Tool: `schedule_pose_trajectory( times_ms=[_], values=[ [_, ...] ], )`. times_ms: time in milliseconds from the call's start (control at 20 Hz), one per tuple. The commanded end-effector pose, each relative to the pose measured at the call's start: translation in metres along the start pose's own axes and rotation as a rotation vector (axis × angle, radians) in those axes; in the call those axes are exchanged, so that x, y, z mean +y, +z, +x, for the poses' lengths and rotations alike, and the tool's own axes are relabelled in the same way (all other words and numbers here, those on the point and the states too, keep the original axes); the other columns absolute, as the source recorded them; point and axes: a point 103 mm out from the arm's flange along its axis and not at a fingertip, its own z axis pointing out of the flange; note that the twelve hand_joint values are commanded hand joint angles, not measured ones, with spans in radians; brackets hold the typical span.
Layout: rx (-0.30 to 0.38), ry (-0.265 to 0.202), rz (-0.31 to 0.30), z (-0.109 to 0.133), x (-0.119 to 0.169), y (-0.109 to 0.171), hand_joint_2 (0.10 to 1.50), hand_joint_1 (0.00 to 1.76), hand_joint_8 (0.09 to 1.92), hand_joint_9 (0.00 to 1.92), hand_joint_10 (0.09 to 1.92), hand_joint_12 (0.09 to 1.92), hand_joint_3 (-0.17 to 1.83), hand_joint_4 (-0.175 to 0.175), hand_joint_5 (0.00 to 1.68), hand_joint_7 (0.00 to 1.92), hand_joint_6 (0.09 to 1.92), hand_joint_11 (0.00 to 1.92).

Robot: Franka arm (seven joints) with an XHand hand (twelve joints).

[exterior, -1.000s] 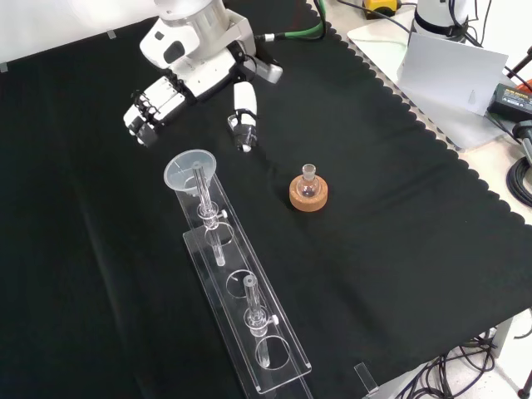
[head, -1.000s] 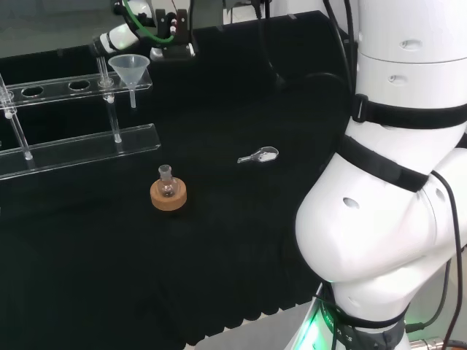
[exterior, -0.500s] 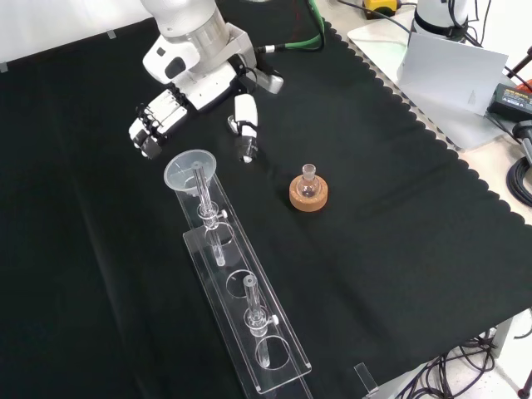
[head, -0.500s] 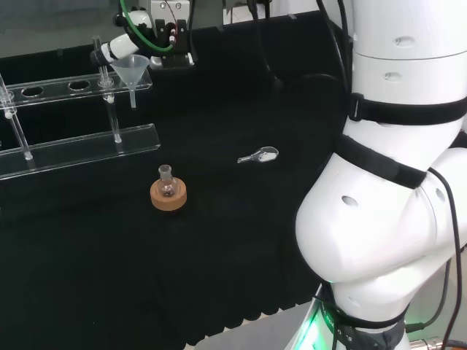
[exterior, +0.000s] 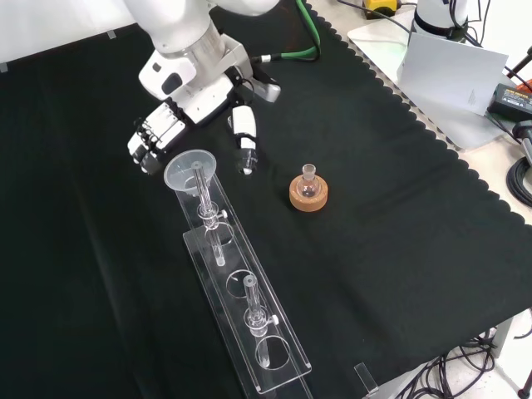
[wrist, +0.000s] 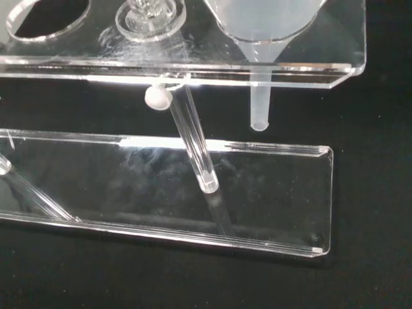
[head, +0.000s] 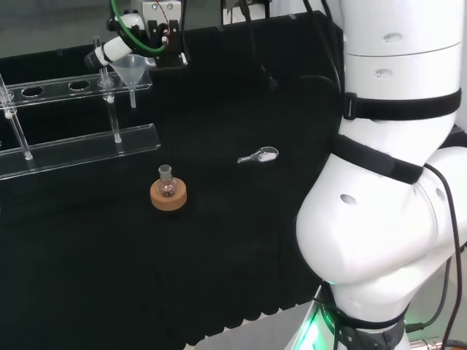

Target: Pick up the funnel from the transparent funnel stand.

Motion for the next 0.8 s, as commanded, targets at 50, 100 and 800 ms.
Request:
schedule_pose_trajectory(
  times_ms=[50, 100, 800],
  values=[
    [-0.017, 0.006, 0.041, -0.001, 0.006, 0.008, 0.68, 0.33, 0.09, 0.0, 0.09, 0.09, 0.01, 0.023, 0.0, 0.01, 0.09, 0.04],
    [-0.015, 0.01, 0.047, -0.002, 0.007, 0.009, 0.68, 0.33, 0.09, 0.0, 0.09, 0.09, 0.01, 0.021, 0.0, 0.02, 0.09, 0.04],
    [0.029, 0.059, 0.093, -0.029, 0.019, 0.011, 0.72, 0.39, 0.13, 0.05, 0.09, 0.78, 0.01, 0.009, 0.01, 0.07, 0.09, 0.0]
  ],
)
